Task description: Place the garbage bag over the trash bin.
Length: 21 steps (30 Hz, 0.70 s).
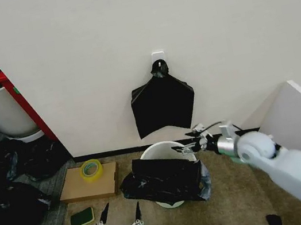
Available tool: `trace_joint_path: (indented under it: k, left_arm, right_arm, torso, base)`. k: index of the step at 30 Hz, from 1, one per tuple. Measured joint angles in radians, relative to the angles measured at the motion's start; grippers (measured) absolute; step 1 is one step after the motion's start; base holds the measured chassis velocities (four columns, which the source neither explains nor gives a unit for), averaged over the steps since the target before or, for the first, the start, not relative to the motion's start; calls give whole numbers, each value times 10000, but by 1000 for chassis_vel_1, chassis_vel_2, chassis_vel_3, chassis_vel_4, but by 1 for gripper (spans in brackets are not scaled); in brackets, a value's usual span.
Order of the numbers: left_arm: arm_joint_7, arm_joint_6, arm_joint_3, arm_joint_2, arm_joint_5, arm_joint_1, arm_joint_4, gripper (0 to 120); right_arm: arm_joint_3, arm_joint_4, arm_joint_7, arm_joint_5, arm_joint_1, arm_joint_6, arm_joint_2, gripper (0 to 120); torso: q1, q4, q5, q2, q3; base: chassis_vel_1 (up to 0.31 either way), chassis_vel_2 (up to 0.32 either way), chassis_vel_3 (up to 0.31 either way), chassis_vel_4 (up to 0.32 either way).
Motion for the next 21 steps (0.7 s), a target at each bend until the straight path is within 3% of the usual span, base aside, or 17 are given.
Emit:
trace_joint_path:
  k: [7,8,10,17,21]
  left_arm:
    - [127,-134,-484,-67,-295,206,-24,100]
    - [166,-129,-595,-14,-387,255,-54,100]
    - [198,-114,-675,56,-426,324,-80,100]
    - [239,-82,-537,-1,-267,545,-105,100]
    - [239,-74,-551,-7,-243,613,-138,100]
  right_arm:
    - [-1513,-2310,-1303,-767,1905,393,748,100]
    - [-1752,-2712,-1537,-907,2155,646,840,100]
    - [-1985,-3273,-1756,-1068,2383,1088,1047,100]
    - [-2167,-3799,-2206,-1522,2490,1368,1355,100]
    - [-2337,-3945,-2396,-1677,2566,1410,1443,90]
  torso:
    - [0,2,7,0,-1]
    - [1,0,-5,0,0]
    - [0,-2,10,-1,0]
    - [0,0,5,-1,-1]
    - [0,-2,5,0,-1]
  base:
    - [0,0,0,0]
    - [0,0,0,0]
    - [0,0,0,0]
    - [0,0,0,0]
    - [0,0,0,0]
